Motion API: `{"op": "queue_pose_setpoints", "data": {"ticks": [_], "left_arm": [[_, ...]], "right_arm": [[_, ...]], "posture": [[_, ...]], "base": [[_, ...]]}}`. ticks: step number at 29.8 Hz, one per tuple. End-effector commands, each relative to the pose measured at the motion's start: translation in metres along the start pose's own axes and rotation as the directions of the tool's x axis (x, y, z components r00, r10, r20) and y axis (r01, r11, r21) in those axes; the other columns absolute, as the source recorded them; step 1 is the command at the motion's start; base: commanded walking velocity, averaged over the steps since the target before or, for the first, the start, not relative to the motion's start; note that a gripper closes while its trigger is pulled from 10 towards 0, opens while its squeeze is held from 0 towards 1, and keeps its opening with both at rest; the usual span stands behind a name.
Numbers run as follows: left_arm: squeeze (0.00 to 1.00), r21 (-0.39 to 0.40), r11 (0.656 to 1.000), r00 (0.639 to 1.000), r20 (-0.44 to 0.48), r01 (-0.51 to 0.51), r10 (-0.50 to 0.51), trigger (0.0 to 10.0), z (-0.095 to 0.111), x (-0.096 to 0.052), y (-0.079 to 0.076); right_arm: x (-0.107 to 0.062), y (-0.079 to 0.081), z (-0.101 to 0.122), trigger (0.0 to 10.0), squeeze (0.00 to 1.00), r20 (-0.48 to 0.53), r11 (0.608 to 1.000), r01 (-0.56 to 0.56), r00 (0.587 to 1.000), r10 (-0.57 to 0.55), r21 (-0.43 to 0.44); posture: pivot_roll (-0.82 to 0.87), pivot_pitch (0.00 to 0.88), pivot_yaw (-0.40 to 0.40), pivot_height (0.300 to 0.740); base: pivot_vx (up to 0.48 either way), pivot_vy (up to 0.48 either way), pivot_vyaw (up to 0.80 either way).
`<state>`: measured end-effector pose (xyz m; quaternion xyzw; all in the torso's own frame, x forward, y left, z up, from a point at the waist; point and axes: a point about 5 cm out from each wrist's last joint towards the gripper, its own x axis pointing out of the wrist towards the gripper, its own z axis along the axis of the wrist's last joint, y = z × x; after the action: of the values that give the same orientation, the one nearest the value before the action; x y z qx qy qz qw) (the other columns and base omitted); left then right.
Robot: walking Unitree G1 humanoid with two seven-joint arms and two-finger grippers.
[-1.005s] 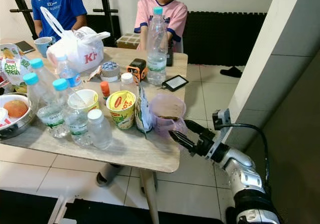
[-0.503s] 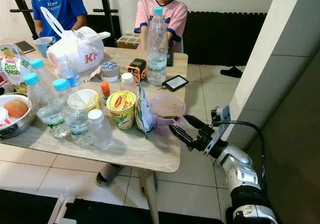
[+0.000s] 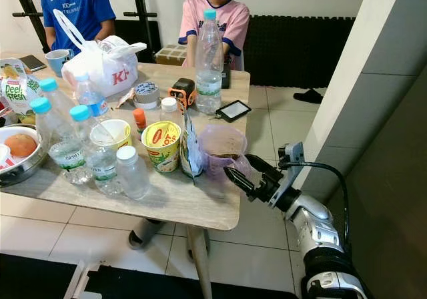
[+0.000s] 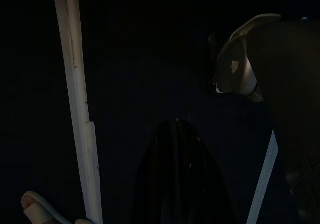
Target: Restocking fridge
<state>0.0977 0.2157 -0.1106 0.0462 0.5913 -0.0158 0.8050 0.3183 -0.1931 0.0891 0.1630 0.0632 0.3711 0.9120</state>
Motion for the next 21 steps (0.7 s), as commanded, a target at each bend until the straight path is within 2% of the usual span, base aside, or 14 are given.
{"op": "queue_pose_setpoints", "data": {"ticks": [1,2,3,4,5,6,8,10,16,17,18,19,20,21], "left_arm": [[0.0,-0.006,1.0,1.0,-0.006,0.011,-0.011,10.0,-0.0024,0.0005,-0.0048],[0.0,-0.007,1.0,1.0,-0.006,0.011,-0.011,10.0,-0.0024,0.0005,-0.0048],[0.0,-0.007,1.0,1.0,-0.006,0.011,-0.011,10.0,-0.0024,0.0005,-0.0048],[0.0,-0.008,1.0,1.0,-0.006,0.012,-0.012,10.0,-0.0023,0.0005,-0.0049],[0.0,-0.008,1.0,1.0,-0.006,0.012,-0.012,10.0,-0.0023,0.0005,-0.0049],[0.0,-0.009,1.0,1.0,-0.006,0.012,-0.012,10.0,-0.0023,0.0005,-0.005],[0.0,-0.01,1.0,1.0,-0.006,0.012,-0.012,10.0,-0.0023,0.0005,-0.0051],[0.0,-0.011,1.0,1.0,-0.006,0.012,-0.012,10.0,-0.0023,0.0005,-0.0051],[0.0,-0.012,1.0,1.0,-0.006,0.012,-0.012,10.0,-0.0023,0.0005,-0.0051],[0.0,-0.012,1.0,1.0,-0.006,0.012,-0.012,10.0,-0.0023,0.0005,-0.0051],[0.0,-0.012,1.0,1.0,-0.006,0.012,-0.012,10.0,-0.0023,0.0005,-0.0051],[0.0,-0.012,1.0,1.0,-0.006,0.012,-0.012,10.0,-0.0023,0.0005,-0.0051],[0.0,-0.012,1.0,1.0,-0.005,0.012,-0.012,10.0,-0.0023,0.0005,-0.0051],[0.0,-0.012,1.0,1.0,-0.005,0.012,-0.012,10.0,-0.0023,0.0005,-0.0051]], "right_arm": [[0.0013,-0.0014,0.0013,10.0,0.0,0.01,1.0,0.018,1.0,-0.018,-0.006],[0.0016,-0.0022,0.0021,8.4,0.0,0.016,1.0,0.028,0.999,-0.028,-0.009],[0.0016,-0.0022,0.0021,8.4,0.0,0.016,1.0,0.028,0.999,-0.028,-0.009],[0.002,-0.0029,0.0032,6.5,0.0,0.023,0.999,0.037,0.999,-0.036,-0.009],[0.002,-0.0029,0.0032,6.5,0.0,0.023,0.999,0.037,0.999,-0.036,-0.009],[0.0026,-0.0039,0.0042,5.4,0.0,0.027,0.999,0.048,0.998,-0.048,-0.012],[0.0034,-0.0049,0.005,6.3,0.0,0.03,0.998,0.06,0.998,-0.059,-0.017],[0.0039,-0.005,0.0049,9.5,0.0,0.028,0.998,0.063,0.998,-0.062,-0.023],[0.0044,-0.0055,0.0038,9.6,0.0,0.022,0.997,0.071,0.997,-0.071,-0.03],[0.0046,-0.0056,0.0033,7.9,0.0,0.02,0.997,0.073,0.997,-0.073,-0.032],[0.0048,-0.0058,0.0029,4.2,0.0,0.018,0.997,0.076,0.997,-0.075,-0.034],[0.0048,-0.0058,0.0029,4.2,0.0,0.018,0.997,0.076,0.997,-0.075,-0.034],[0.0049,-0.0058,0.0026,2.4,0.0,0.018,0.996,0.076,0.997,-0.076,-0.035],[0.0049,-0.0058,0.0026,2.4,0.0,0.018,0.996,0.076,0.997,-0.076,-0.035]], "posture": [[-0.02,0.0,0.001,0.74],[-0.02,0.0,0.001,0.74],[-0.02,0.0,0.001,0.74],[-0.02,0.0,0.0,0.74],[-0.02,0.0,0.0,0.74],[-0.02,0.0,0.001,0.74],[-0.02,0.0,0.001,0.74],[-0.02,0.0,0.001,0.74],[-0.02,0.0,0.001,0.74],[-0.02,0.0,0.001,0.74],[-0.02,0.0,0.001,0.74],[-0.02,0.0,0.001,0.74],[-0.02,0.0,0.001,0.74],[-0.02,0.0,0.001,0.74]], "base": [[0.0,0.0,0.0],[0.0,0.0,0.0],[0.0,0.0,0.0],[0.0,0.0,0.0],[0.0,0.0,0.0],[0.0,0.0,0.0],[0.0,0.0,0.0],[0.0,0.0,0.0],[0.0,0.0,0.0],[0.0,0.0,0.0],[0.0,0.0,0.0],[0.0,0.0,0.0],[0.0,0.0,0.0],[0.0,0.0,0.0]]}}
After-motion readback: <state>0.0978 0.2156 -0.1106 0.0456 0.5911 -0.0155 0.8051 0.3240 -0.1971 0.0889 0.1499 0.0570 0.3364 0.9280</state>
